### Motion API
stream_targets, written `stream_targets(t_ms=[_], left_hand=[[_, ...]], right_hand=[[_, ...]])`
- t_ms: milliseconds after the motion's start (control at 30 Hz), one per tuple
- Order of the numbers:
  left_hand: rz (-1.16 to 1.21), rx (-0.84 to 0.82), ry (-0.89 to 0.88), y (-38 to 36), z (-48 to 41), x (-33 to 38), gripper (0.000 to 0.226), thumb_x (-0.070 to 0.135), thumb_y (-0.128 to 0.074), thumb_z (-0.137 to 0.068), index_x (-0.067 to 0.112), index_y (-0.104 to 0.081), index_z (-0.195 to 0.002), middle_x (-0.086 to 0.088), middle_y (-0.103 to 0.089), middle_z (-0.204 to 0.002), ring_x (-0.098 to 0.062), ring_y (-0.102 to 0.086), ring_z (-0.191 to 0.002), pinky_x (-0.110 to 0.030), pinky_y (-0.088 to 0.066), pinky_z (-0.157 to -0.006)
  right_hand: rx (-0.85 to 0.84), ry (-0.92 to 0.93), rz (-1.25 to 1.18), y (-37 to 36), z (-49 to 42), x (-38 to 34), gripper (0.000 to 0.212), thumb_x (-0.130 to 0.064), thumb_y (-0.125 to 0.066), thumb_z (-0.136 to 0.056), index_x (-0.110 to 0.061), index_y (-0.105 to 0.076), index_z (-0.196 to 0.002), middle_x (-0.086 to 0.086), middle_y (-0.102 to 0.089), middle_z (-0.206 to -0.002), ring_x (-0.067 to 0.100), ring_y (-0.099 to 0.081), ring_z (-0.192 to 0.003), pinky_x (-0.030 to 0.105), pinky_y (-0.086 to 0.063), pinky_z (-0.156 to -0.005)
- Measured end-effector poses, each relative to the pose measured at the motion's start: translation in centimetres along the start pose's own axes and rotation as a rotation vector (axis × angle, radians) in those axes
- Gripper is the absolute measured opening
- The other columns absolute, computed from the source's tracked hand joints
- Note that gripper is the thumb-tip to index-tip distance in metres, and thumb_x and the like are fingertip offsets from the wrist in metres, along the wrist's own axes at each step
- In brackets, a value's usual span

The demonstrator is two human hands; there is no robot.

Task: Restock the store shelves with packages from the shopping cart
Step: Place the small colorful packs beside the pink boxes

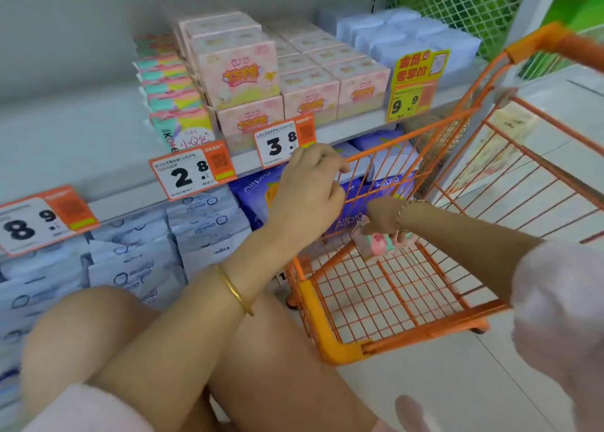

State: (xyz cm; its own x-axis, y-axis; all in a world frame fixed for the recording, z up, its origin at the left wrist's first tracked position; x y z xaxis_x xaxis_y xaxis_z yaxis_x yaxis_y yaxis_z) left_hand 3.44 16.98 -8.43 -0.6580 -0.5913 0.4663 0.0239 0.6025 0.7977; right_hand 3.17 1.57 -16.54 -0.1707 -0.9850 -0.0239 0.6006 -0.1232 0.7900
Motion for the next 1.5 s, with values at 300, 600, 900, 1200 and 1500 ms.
stream_targets(t_ms=[300,600,900,1200,1500], left_hand=[[0.070,0.063,0.112,-0.1,-0.1,-1.5,0.025,0.003,-0.049,-0.083,0.011,-0.065,-0.100,-0.005,-0.055,-0.113,-0.022,-0.045,-0.111,-0.023,-0.031,-0.085],[0.260,0.126,0.103,0.7,-0.2,-0.7,0.032,0.001,-0.044,-0.076,0.008,-0.064,-0.100,-0.004,-0.054,-0.104,-0.022,-0.050,-0.104,-0.016,-0.033,-0.082],[0.414,-0.086,0.092,9.1,2.4,-1.2,0.066,0.028,-0.062,-0.061,0.028,-0.040,-0.123,-0.001,-0.039,-0.129,-0.004,-0.042,-0.116,-0.015,-0.041,-0.091],[0.254,0.376,0.147,15.2,3.2,-7.9,0.052,0.009,-0.077,-0.072,0.015,-0.055,-0.119,0.001,-0.049,-0.108,0.025,-0.041,-0.089,0.004,-0.032,-0.085],[0.828,0.514,0.412,19.2,0.5,-13.8,0.034,0.020,-0.055,-0.069,0.021,-0.054,-0.103,0.006,-0.066,-0.096,-0.001,-0.064,-0.077,-0.014,-0.047,-0.059]], right_hand=[[0.223,-0.107,0.029,-3.5,-3.7,-0.3,0.047,-0.024,-0.059,-0.088,-0.004,-0.038,-0.126,0.020,-0.055,-0.118,0.037,-0.056,-0.107,0.043,-0.049,-0.085],[0.019,0.072,-0.017,3.0,3.5,-3.0,0.025,-0.025,-0.066,-0.082,-0.011,-0.046,-0.079,0.006,-0.052,-0.080,0.023,-0.059,-0.069,0.034,-0.053,-0.056],[0.695,0.356,-0.694,12.3,13.4,-8.0,0.027,-0.027,-0.065,-0.079,-0.017,-0.040,-0.073,0.003,-0.050,-0.067,0.022,-0.057,-0.062,0.032,-0.052,-0.054],[0.418,0.665,-1.320,12.8,8.7,-18.0,0.018,-0.012,-0.042,-0.097,-0.014,-0.044,-0.079,0.013,-0.057,-0.076,0.026,-0.060,-0.064,0.041,-0.056,-0.062],[0.988,0.831,-0.892,12.2,5.9,-21.0,0.022,0.003,-0.046,-0.084,-0.009,-0.048,-0.102,-0.005,-0.048,-0.066,0.032,-0.062,-0.068,0.051,-0.050,-0.068]])
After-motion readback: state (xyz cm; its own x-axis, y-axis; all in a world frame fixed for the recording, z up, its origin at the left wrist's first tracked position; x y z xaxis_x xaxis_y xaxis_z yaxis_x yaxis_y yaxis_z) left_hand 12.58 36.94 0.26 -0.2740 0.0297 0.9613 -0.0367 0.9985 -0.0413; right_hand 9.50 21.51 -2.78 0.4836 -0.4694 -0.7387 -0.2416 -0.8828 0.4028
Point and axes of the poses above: each hand's wrist, its own z-axis away from the middle knuckle, its own y-axis out of the back of the hand, x = y × z, the point moved 4 cm from there along -z, towards the middle knuckle
